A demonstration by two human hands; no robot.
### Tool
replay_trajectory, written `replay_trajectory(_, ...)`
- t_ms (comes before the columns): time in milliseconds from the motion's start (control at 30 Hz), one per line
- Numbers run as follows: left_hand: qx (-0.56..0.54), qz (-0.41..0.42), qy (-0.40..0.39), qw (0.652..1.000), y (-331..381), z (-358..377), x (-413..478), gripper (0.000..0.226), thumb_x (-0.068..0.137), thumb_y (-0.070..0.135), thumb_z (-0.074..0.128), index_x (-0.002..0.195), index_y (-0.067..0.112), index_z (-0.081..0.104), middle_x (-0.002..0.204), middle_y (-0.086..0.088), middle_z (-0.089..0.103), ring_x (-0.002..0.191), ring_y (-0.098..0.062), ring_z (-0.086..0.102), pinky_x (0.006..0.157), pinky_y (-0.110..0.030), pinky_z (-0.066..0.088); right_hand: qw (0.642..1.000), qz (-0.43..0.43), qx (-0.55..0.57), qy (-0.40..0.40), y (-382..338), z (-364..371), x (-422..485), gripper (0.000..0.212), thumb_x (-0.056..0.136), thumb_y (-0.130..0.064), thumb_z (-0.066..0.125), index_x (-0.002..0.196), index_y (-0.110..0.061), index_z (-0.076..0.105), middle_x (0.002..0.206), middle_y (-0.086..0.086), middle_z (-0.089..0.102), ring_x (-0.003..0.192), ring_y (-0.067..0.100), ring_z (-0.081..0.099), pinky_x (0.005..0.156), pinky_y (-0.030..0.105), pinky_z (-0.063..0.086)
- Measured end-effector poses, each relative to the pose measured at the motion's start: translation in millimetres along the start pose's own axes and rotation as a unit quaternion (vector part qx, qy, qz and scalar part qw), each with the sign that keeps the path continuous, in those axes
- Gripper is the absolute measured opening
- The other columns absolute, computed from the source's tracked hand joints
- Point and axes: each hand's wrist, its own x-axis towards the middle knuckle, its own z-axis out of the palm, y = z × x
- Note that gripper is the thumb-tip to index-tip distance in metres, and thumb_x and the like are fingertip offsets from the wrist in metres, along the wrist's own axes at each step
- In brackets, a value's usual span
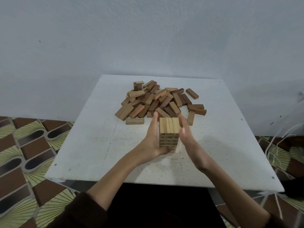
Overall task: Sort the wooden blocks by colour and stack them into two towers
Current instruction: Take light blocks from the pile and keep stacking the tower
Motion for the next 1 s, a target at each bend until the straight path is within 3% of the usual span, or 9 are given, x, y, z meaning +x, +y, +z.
replay_trajectory(67, -0.007, 0.023, 0.008, 1.000, 0, -7, 0, 0.114, 0.073, 0.034, 0.073, 0.150, 0.025, -0.010, 0.158, 0.015, -0.004, 0.143, 0.005, 0.001, 0.114, -0.016, 0.011, 1.000, -0.002, -0.025, 0.004, 4, -9, 4, 0.092, 0.071, -0.066, 0.055, 0.147, -0.041, 0.008, 0.153, -0.025, 0.008, 0.137, -0.011, 0.011, 0.107, 0.016, 0.017)
replay_trajectory(133, -0.007, 0.043, 0.026, 0.999, -1, -13, 1, 0.111, 0.069, 0.039, 0.074, 0.151, 0.025, 0.001, 0.156, 0.011, 0.014, 0.142, 0.005, 0.011, 0.111, -0.011, 0.015, 0.996, -0.012, -0.084, 0.006, 4, -20, 7, 0.085, 0.070, -0.053, 0.068, 0.137, -0.050, 0.016, 0.148, -0.025, 0.024, 0.137, -0.009, 0.020, 0.106, 0.014, 0.018)
replay_trajectory(233, -0.006, 0.065, 0.043, 0.997, 1, -19, 5, 0.106, 0.069, 0.038, 0.077, 0.150, 0.025, 0.010, 0.142, 0.012, 0.037, 0.135, 0.007, 0.027, 0.105, -0.004, 0.021, 0.990, -0.035, -0.138, 0.004, 5, -32, 14, 0.089, 0.075, -0.027, 0.077, 0.141, -0.039, 0.019, 0.139, -0.024, 0.038, 0.130, -0.011, 0.030, 0.106, 0.014, 0.021)
replay_trajectory(333, 0.001, 0.078, 0.054, 0.996, 2, -22, 10, 0.099, 0.069, 0.032, 0.079, 0.147, 0.025, 0.018, 0.129, 0.013, 0.047, 0.125, 0.008, 0.038, 0.099, -0.001, 0.025, 0.984, -0.050, -0.170, -0.001, 4, -36, 19, 0.091, 0.075, -0.016, 0.078, 0.142, -0.033, 0.020, 0.133, -0.019, 0.045, 0.120, -0.017, 0.037, 0.097, 0.002, 0.025)
replay_trajectory(433, 0.003, 0.080, 0.056, 0.995, 1, -22, 13, 0.096, 0.071, 0.028, 0.082, 0.146, 0.026, 0.021, 0.123, 0.017, 0.051, 0.122, 0.009, 0.041, 0.103, -0.008, 0.027, 0.982, -0.048, -0.181, 0.006, 4, -35, 23, 0.090, 0.074, -0.016, 0.078, 0.140, -0.037, 0.019, 0.129, -0.019, 0.048, 0.118, -0.017, 0.039, 0.094, -0.002, 0.024)
replay_trajectory(567, -0.003, 0.075, 0.062, 0.995, 1, -20, 15, 0.099, 0.062, 0.052, 0.074, 0.144, 0.033, 0.023, 0.124, 0.017, 0.051, 0.126, 0.004, 0.041, 0.112, -0.025, 0.027, 0.983, -0.044, -0.179, 0.007, 3, -32, 26, 0.091, 0.074, -0.021, 0.077, 0.143, -0.033, 0.019, 0.124, -0.023, 0.049, 0.116, -0.020, 0.037, 0.094, -0.002, 0.024)
replay_trajectory(733, -0.015, 0.072, 0.064, 0.995, -1, -20, 16, 0.094, 0.063, 0.050, 0.075, 0.141, 0.037, 0.025, 0.125, 0.009, 0.051, 0.126, 0.001, 0.043, 0.111, -0.024, 0.029, 0.983, -0.040, -0.180, 0.010, 3, -32, 28, 0.087, 0.075, -0.018, 0.077, 0.141, -0.035, 0.024, 0.119, -0.023, 0.050, 0.118, -0.010, 0.041, 0.101, 0.012, 0.026)
replay_trajectory(867, -0.021, 0.069, 0.066, 0.995, 0, -19, 15, 0.092, 0.067, 0.037, 0.078, 0.141, 0.034, 0.024, 0.125, 0.009, 0.052, 0.124, 0.003, 0.044, 0.111, -0.024, 0.028, 0.983, -0.038, -0.182, 0.008, 2, -31, 28, 0.086, 0.075, -0.017, 0.077, 0.140, -0.037, 0.024, 0.120, -0.023, 0.049, 0.119, -0.009, 0.041, 0.098, 0.012, 0.028)
replay_trajectory(1000, -0.066, 0.064, 0.038, 0.995, 1, -20, 10, 0.099, 0.066, 0.047, 0.074, 0.146, 0.029, 0.020, 0.143, 0.012, 0.040, 0.135, 0.005, 0.031, 0.114, -0.026, 0.024, 0.988, -0.034, -0.147, -0.005, 0, -31, 24, 0.089, 0.070, -0.038, 0.077, 0.140, -0.040, 0.021, 0.134, -0.024, 0.041, 0.126, -0.012, 0.034, 0.102, 0.014, 0.024)
